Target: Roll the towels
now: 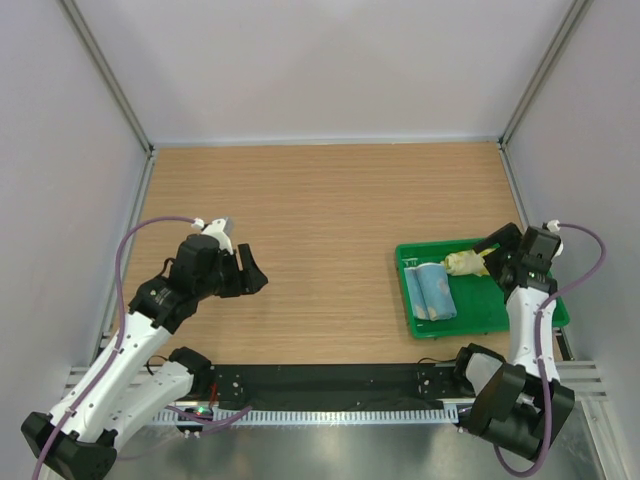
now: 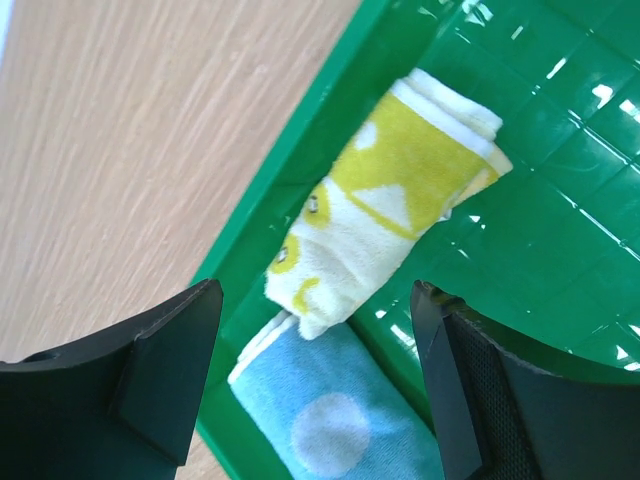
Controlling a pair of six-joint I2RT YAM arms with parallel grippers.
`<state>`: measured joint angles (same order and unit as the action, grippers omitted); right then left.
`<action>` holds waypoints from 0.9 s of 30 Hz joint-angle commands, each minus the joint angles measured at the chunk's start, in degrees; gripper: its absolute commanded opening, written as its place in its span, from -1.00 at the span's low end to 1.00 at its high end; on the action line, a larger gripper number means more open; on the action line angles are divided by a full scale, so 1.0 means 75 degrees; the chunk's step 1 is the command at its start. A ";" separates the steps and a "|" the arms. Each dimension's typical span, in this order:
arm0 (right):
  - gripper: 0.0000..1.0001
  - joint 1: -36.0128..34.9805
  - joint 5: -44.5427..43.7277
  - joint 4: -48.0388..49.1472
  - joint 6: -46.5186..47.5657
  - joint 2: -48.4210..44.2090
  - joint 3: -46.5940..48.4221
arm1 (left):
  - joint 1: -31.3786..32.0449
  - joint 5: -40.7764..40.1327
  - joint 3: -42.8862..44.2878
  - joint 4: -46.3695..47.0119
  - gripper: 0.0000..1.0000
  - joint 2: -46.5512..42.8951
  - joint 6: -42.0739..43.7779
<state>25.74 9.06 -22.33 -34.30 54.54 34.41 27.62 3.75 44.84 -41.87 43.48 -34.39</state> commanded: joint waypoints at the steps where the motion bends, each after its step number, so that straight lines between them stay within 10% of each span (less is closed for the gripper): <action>1: 0.66 0.0025 0.0303 -0.0350 0.0156 -0.0369 0.0544 | -0.0061 0.0086 0.0150 0.0239 0.28 -0.0044 0.0086; 12: 0.97 -0.0513 0.0761 -0.1324 0.0227 -0.0886 0.1739 | -0.0061 0.0133 0.0139 0.0262 0.29 -0.0079 0.0097; 27: 0.99 -0.3137 -0.1509 -0.1629 0.0519 -0.1178 0.2853 | -0.0061 0.0028 0.0150 0.0239 0.29 -0.0079 0.0086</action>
